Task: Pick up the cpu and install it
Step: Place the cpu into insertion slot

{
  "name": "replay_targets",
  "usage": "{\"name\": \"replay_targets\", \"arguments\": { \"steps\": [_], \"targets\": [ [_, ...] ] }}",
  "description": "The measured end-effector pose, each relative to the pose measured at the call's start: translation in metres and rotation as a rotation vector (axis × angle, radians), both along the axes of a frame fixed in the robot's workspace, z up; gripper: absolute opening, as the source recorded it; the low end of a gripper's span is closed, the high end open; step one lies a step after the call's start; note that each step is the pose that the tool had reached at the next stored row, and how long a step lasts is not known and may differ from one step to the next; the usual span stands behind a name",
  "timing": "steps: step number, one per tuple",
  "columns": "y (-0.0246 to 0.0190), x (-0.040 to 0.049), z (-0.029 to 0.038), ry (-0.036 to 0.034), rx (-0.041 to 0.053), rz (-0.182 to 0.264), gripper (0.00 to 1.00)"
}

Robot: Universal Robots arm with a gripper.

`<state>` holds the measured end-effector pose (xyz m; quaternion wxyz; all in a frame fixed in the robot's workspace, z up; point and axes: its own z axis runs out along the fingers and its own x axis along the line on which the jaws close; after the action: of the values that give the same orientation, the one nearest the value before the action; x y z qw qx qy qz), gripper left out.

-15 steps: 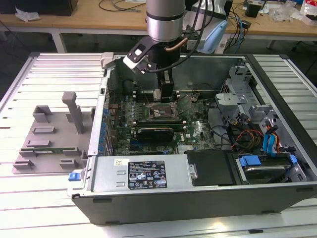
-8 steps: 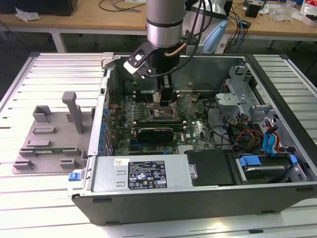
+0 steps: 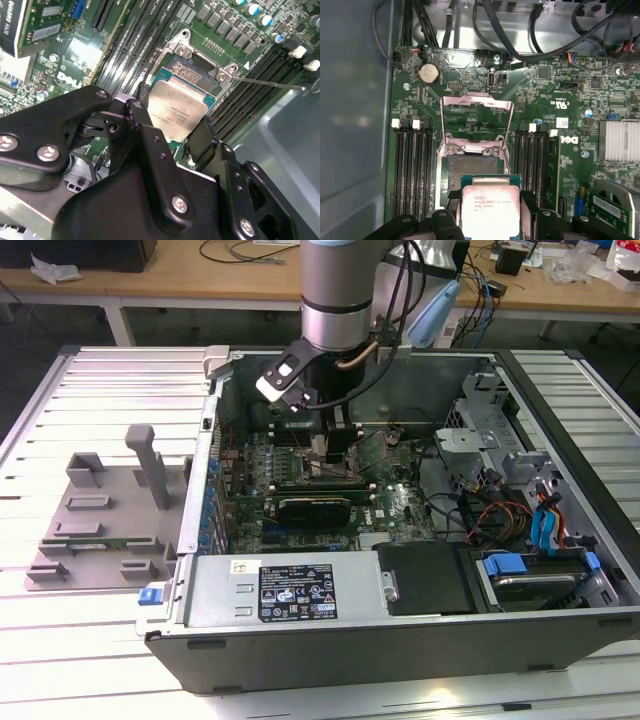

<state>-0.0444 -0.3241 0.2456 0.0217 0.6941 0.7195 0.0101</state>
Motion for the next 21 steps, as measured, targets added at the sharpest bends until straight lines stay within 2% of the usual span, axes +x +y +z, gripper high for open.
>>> {"name": "replay_targets", "arguments": {
  "steps": [4, 6, 10, 15, 21],
  "targets": [
    [0.0029, 0.0005, -0.0054, 0.0013, -0.0001, 0.000, 0.55],
    [0.0040, 0.0005, -0.0116, 0.0020, -0.0001, 0.000, 0.55],
    [0.0075, 0.0005, -0.0155, 0.0025, 0.0000, 0.000, 0.55],
    [0.0090, 0.0005, -0.0258, 0.0076, -0.0001, 0.000, 0.55],
    [0.0116, 0.0011, -0.0324, 0.0102, -0.0001, 0.000, 0.55]
  ]
}}
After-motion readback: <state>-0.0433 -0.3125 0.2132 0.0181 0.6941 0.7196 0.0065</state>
